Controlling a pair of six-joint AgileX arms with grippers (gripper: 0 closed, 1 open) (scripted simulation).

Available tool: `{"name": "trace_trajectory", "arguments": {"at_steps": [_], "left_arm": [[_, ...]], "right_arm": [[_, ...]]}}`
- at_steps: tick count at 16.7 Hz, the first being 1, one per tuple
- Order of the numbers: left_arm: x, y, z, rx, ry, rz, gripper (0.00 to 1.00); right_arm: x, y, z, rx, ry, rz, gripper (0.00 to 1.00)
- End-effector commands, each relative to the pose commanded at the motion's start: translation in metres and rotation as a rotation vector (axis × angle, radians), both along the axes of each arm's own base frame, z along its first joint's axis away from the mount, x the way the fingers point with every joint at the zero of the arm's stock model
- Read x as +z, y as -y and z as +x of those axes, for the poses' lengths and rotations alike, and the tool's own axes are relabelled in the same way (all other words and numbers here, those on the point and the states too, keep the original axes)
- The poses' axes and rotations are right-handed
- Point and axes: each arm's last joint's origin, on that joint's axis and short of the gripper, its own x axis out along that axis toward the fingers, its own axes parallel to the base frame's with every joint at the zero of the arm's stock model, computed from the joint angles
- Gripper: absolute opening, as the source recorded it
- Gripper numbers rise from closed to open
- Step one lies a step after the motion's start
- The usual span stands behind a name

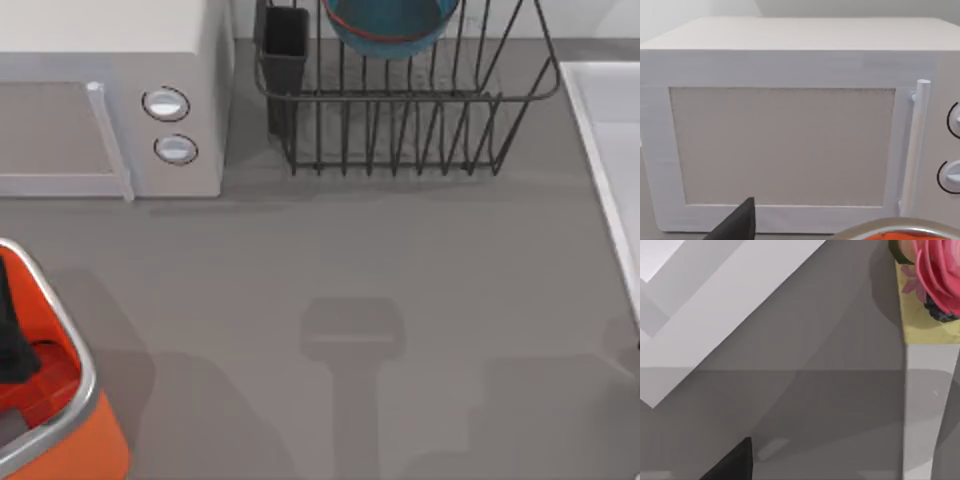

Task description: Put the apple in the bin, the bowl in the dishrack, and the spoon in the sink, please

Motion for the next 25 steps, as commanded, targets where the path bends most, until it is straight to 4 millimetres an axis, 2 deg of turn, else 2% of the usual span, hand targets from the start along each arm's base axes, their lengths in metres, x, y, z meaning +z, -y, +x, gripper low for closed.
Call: {"name": "trace_trajectory", "arguments": {"at_steps": [7,8,10,12,19,21,25], "left_arm": [[0.0,0.0,0.0,0.0,0.0,0.0,1.0],[0.0,0.0,0.0,0.0,0.0,0.0,1.0],[0.0,0.0,0.0,0.0,0.0,0.0,1.0],[0.0,0.0,0.0,0.0,0.0,0.0,1.0],[0.0,0.0,0.0,0.0,0.0,0.0,1.0],[0.0,0.0,0.0,0.0,0.0,0.0,1.0],[0.0,0.0,0.0,0.0,0.0,0.0,1.0]], "right_arm": [[0.0,0.0,0.0,0.0,0.0,0.0,0.0],[0.022,0.0,0.002,0.005,0.02,-0.019,0.0],[0.025,0.0,0.004,0.002,0.023,-0.019,0.0],[0.039,0.0,0.008,0.001,0.03,-0.019,0.0],[0.111,-0.001,0.004,0.003,0.007,-0.018,0.0],[0.121,0.0,0.002,0.005,0.019,-0.019,0.0],[0.12,-0.001,0.002,0.005,0.016,-0.018,0.0]]}}
